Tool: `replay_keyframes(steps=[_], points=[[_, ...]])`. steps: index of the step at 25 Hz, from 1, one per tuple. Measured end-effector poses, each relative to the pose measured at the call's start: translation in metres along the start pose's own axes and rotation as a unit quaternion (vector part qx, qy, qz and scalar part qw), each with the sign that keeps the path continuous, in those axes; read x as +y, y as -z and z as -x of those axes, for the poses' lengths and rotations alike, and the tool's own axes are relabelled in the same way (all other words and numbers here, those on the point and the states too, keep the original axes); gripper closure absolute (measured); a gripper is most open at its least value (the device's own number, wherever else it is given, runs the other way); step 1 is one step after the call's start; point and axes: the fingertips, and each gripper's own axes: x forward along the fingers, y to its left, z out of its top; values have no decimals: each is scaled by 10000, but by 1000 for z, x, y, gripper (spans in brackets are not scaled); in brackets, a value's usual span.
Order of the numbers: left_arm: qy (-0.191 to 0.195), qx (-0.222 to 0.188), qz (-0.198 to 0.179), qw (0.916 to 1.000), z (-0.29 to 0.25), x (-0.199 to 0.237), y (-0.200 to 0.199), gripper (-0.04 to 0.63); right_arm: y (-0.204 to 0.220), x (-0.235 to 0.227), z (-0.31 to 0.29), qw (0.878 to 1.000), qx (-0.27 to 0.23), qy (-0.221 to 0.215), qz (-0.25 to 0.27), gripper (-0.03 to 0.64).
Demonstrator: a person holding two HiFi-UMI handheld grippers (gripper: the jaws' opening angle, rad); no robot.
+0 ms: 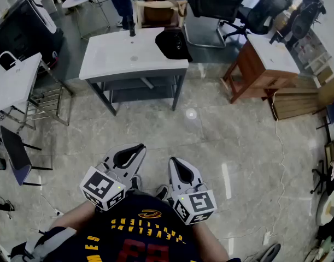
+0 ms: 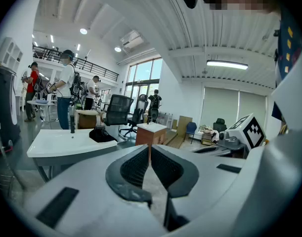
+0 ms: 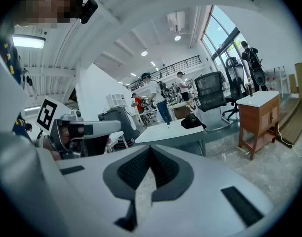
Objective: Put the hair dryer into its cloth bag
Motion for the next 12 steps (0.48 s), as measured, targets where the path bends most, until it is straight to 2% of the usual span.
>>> replay_keyframes(steps=[7,12], points=[[-37,11,42,10000,-4,5,5,580,0,-3,-7,10000,16,-12,3,609],[-53,10,51,10000,-8,1,5,580,-2,-12,-3,9998,-60,67,-189,609]])
